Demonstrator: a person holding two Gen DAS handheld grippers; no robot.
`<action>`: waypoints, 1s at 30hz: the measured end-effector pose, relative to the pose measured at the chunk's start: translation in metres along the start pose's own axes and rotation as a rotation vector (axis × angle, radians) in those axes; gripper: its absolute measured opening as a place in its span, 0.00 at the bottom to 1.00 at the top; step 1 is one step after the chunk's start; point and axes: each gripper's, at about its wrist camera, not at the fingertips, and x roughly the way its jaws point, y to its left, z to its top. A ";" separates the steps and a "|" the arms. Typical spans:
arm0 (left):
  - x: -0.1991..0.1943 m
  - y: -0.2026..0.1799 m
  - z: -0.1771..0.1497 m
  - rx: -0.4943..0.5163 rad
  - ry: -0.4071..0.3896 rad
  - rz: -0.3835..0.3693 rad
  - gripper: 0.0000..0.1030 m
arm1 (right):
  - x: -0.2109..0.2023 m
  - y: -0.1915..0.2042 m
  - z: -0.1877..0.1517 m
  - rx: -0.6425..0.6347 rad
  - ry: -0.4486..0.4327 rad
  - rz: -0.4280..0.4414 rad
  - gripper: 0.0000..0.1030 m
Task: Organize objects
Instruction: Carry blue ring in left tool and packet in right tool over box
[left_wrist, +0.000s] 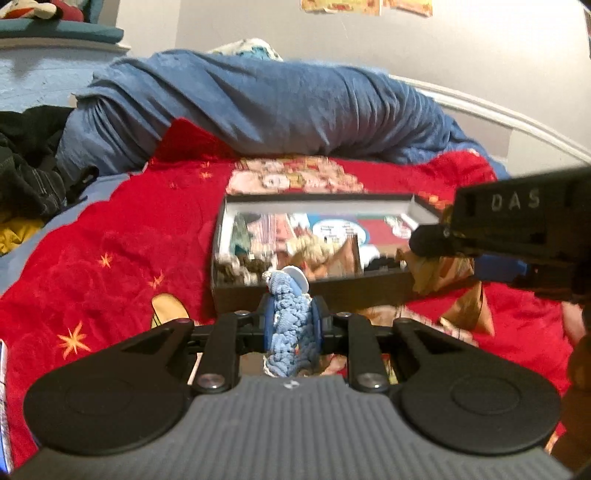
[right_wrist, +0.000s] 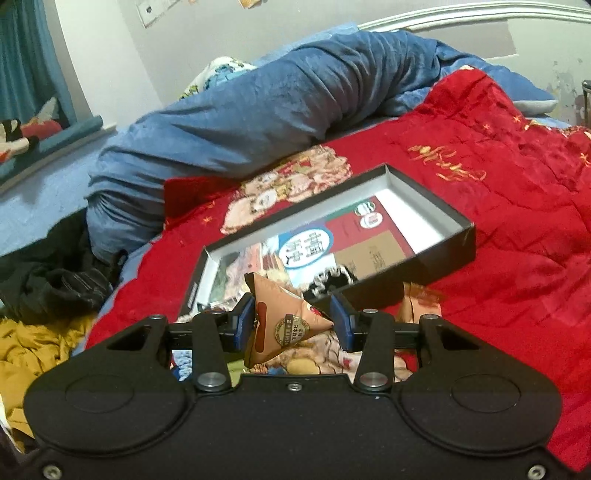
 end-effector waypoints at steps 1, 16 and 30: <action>-0.002 0.000 0.003 -0.005 -0.009 -0.001 0.24 | -0.001 0.000 0.002 0.000 -0.007 0.004 0.42; -0.010 0.020 0.071 -0.140 -0.161 -0.057 0.24 | -0.018 0.001 0.077 -0.063 -0.142 0.173 0.42; 0.046 -0.001 0.134 -0.254 -0.194 -0.125 0.24 | 0.007 -0.022 0.143 -0.076 -0.164 0.170 0.42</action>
